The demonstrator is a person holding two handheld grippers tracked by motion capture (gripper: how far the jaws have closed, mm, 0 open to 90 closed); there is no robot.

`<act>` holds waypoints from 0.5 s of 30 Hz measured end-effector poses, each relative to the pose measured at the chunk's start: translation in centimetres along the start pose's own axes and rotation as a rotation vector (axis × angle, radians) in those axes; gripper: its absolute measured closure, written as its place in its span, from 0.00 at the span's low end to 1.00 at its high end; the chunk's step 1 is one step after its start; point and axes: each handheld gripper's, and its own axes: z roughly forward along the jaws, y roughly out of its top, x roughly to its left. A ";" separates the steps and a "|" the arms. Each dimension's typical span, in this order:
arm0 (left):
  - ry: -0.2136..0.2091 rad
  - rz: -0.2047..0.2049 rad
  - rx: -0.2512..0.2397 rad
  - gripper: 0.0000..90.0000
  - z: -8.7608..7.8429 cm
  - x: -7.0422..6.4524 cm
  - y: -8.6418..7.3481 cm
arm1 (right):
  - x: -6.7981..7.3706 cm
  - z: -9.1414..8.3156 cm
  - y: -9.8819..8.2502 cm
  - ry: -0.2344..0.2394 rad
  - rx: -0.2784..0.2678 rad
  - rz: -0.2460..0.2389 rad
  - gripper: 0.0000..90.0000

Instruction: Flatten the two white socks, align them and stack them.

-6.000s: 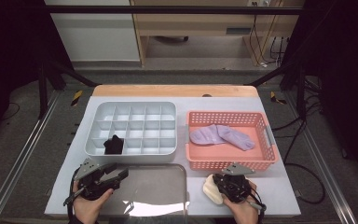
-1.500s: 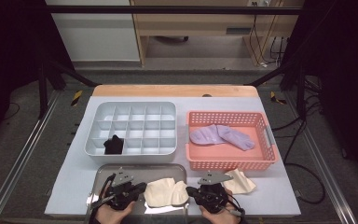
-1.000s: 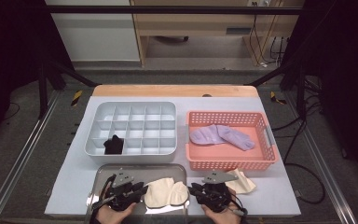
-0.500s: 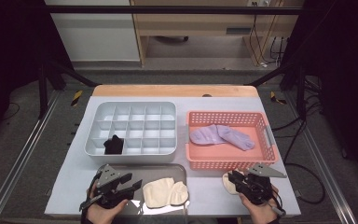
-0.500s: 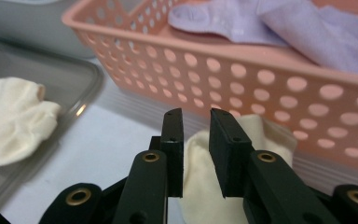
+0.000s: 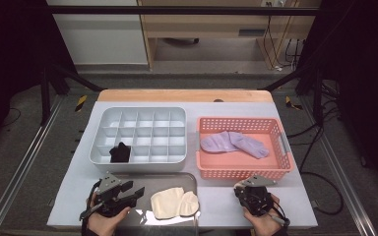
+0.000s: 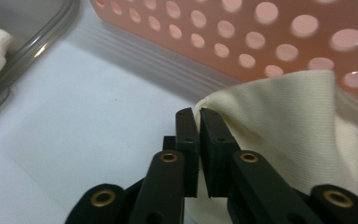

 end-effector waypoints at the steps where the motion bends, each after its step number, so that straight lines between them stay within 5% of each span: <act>1: 0.000 0.000 0.000 0.51 0.0 0.0 0.0 | 0.0 0.0 0.0 0.000 0.000 0.000 0.97; 3: -0.001 -0.001 -0.004 0.51 -0.1 0.1 0.0 | 0.0 -0.2 0.2 0.011 0.005 0.014 0.99; 9: 0.000 0.002 -0.005 0.51 -0.1 0.1 0.1 | 0.7 -1.8 1.0 0.115 -0.103 0.035 0.99; 10: -0.001 0.002 -0.006 0.51 -0.1 0.0 0.1 | 1.6 -1.8 1.2 0.178 -0.125 0.026 0.99; 15: -0.003 0.001 -0.007 0.50 -0.1 0.1 0.2 | 3.3 -0.2 1.8 0.284 -0.098 0.016 0.99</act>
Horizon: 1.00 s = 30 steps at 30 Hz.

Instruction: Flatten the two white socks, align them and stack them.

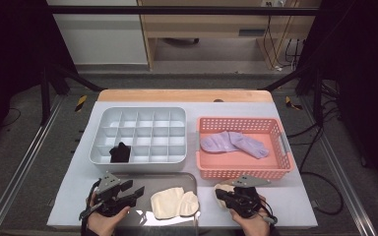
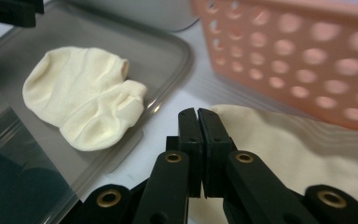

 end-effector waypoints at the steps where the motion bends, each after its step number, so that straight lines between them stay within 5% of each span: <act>1: 0.000 0.000 0.000 0.50 0.0 0.0 0.0 | 0.2 0.5 0.0 0.003 0.013 -0.009 0.99; 6: -0.004 0.002 -0.004 0.50 -0.1 0.0 0.1 | 0.5 1.4 -0.1 -0.007 0.025 -0.017 0.88; 10: -0.006 0.002 -0.010 0.50 -0.2 -0.2 0.2 | -0.8 -1.3 0.5 -0.031 -0.085 0.014 0.83; 13: -0.010 0.004 -0.015 0.49 -0.3 -0.3 0.4 | -2.2 -3.1 0.4 -0.100 -0.118 0.032 0.83; 20: -0.038 0.025 -0.041 0.49 -0.9 -1.5 1.1 | -5.7 -4.7 -1.3 -0.247 -0.081 0.092 0.84; 30: -0.075 0.069 -0.054 0.49 -1.1 -4.1 3.2 | -6.9 -3.9 -2.4 -0.265 0.001 0.100 0.86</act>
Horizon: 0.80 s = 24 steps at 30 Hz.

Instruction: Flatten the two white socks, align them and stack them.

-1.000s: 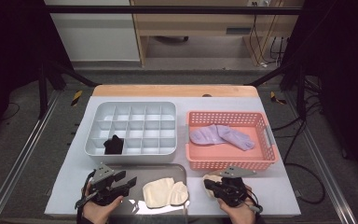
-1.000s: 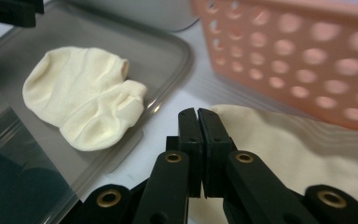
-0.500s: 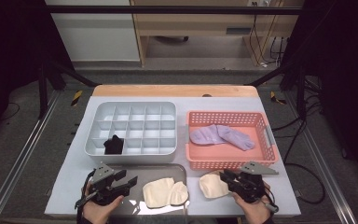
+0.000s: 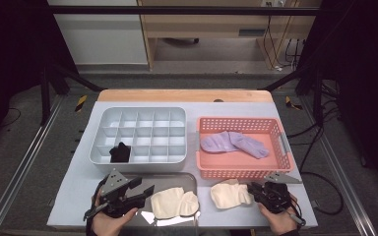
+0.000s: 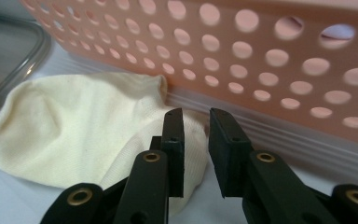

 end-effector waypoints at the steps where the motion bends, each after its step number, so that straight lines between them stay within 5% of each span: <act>1: -0.008 0.008 0.007 0.49 0.3 -0.4 0.4 | 0.0 0.2 0.0 0.007 0.009 -0.002 0.86; 11: -0.080 0.026 0.041 0.49 3.2 -3.5 2.4 | 0.5 0.8 -0.2 0.025 0.073 -0.029 1.00; 18: -0.112 0.053 0.069 0.50 5.8 -6.0 2.7 | 0.2 -0.6 0.3 -0.015 -0.007 -0.032 1.00; 24: -0.113 0.083 0.069 0.51 8.2 -8.4 2.4 | 0.1 -0.3 -0.1 -0.003 0.010 -0.027 0.92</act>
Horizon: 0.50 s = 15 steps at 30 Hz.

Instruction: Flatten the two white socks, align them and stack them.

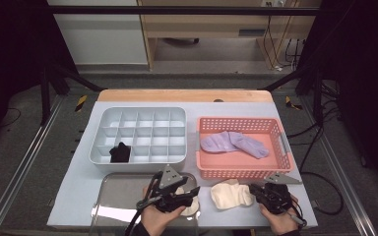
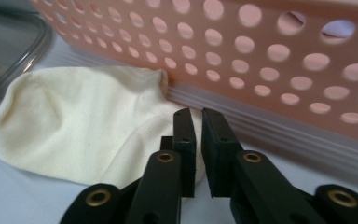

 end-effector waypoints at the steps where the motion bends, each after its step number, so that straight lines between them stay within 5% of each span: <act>1: 0.004 0.003 0.001 0.52 0.3 -0.2 0.0 | 0.0 0.1 0.0 0.001 0.005 -0.004 0.91; 8: 0.035 0.024 -0.011 0.54 2.9 -1.7 -0.1 | 0.0 0.6 -0.2 0.001 0.027 0.006 0.86; 15: 0.024 0.005 0.042 0.54 5.4 -2.8 -0.7 | 0.1 0.7 -0.3 0.002 0.029 0.016 0.83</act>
